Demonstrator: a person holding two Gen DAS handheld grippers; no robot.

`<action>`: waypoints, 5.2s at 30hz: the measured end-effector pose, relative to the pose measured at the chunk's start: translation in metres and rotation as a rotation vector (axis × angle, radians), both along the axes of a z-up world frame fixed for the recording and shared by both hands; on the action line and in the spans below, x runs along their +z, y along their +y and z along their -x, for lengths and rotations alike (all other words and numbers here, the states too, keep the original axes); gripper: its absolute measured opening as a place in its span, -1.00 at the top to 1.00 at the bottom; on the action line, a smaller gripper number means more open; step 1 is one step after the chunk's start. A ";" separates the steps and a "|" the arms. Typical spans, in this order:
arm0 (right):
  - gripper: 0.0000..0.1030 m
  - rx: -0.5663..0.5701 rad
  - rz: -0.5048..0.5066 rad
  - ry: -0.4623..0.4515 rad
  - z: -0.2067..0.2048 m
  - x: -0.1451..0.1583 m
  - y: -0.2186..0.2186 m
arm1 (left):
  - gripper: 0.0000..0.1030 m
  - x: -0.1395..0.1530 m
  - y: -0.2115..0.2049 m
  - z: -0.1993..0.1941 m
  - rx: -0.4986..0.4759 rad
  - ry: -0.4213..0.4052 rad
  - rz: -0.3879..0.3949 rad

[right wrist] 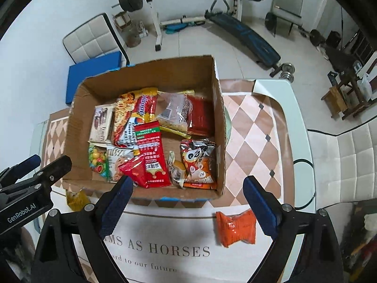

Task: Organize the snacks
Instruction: 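Carry both packets over the box and open both tools to drop them, then grasp the orange packet with right tool while left tool grasps yellow pack, then carry both packs over the box and open both tools to drop them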

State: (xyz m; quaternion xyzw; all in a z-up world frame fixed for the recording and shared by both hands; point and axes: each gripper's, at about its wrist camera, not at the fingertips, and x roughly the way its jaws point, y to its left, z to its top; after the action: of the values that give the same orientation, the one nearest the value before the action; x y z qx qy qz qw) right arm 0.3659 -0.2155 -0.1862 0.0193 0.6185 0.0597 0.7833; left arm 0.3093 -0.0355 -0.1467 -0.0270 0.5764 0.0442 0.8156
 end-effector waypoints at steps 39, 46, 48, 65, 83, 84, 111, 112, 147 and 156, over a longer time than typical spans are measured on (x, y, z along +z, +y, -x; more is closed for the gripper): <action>-0.81 -0.544 -0.206 0.447 0.075 -0.192 -0.138 | -1.00 -0.115 -0.017 0.074 0.075 0.211 0.045; -0.74 -0.058 0.027 0.461 0.081 -0.186 -0.079 | -1.00 -0.121 -0.023 0.080 0.055 0.232 0.046; -0.75 0.023 0.094 0.478 0.088 -0.185 -0.071 | -1.00 -0.125 -0.027 0.083 0.047 0.245 0.054; -0.75 -0.663 -0.269 0.491 0.116 -0.204 -0.143 | -1.00 -0.128 -0.015 0.087 0.089 0.243 0.065; -0.50 0.201 0.004 0.468 0.084 -0.200 0.062 | -1.00 -0.150 0.139 0.104 0.398 0.287 0.176; -0.53 0.202 -0.001 0.476 0.081 -0.199 0.062 | -1.00 -0.153 0.145 0.101 0.403 0.287 0.179; -0.84 -0.322 -0.277 0.592 0.076 -0.176 -0.011 | -0.11 -0.204 0.089 0.127 0.186 0.433 0.225; -0.84 -0.373 -0.304 0.602 0.078 -0.180 -0.019 | -0.11 -0.205 0.085 0.130 0.184 0.437 0.231; -0.77 -0.424 -0.356 0.714 0.094 -0.175 -0.059 | -0.17 -0.225 0.050 0.113 0.158 0.468 0.220; -0.67 -0.528 -0.434 0.714 0.103 -0.193 -0.059 | -0.17 -0.234 0.055 0.105 0.166 0.478 0.215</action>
State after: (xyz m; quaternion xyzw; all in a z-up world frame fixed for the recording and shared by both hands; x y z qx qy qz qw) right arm 0.2629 -0.2748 -0.3788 0.3571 0.7956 -0.0237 0.4887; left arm 0.2040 0.0192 -0.3804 -0.1494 0.7497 0.0546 0.6424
